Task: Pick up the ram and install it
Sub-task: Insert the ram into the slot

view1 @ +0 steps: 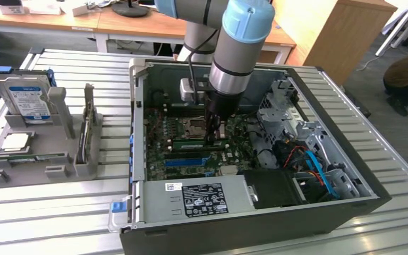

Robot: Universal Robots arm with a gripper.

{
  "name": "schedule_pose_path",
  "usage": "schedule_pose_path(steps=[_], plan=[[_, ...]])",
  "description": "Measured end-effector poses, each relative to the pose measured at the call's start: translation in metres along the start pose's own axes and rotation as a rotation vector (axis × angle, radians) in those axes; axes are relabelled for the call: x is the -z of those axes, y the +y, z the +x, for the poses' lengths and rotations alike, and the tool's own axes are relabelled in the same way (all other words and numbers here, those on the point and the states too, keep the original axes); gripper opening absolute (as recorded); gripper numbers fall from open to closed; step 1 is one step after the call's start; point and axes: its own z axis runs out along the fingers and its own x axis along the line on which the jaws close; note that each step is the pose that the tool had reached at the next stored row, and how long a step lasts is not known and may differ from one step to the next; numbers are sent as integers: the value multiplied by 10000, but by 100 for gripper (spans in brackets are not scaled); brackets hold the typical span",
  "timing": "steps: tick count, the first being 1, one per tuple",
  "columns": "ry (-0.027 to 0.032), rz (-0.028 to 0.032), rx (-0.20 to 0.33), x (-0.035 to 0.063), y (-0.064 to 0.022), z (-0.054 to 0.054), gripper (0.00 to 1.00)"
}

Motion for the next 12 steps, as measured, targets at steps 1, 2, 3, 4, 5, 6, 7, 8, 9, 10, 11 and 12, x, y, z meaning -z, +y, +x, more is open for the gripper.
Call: schedule_pose_path(steps=[1,2,3,4,5,6,7,8,9,10,11,12], plan=[[0,0,0,0,0,0,18],[0,0,0,0,0,0,25],[-1,0,0,0,0,0,25],[-1,0,0,0,0,0,31],[-1,0,0,0,0,0,31],[0,0,0,0,0,0,31],[-1,0,0,0,0,0,31],[-1,0,0,0,0,0,31],[-1,0,0,0,0,0,31],[-1,0,0,0,0,0,31],[-3,1,0,1,0,-1,31],[-2,1,0,5,0,-1,31]])
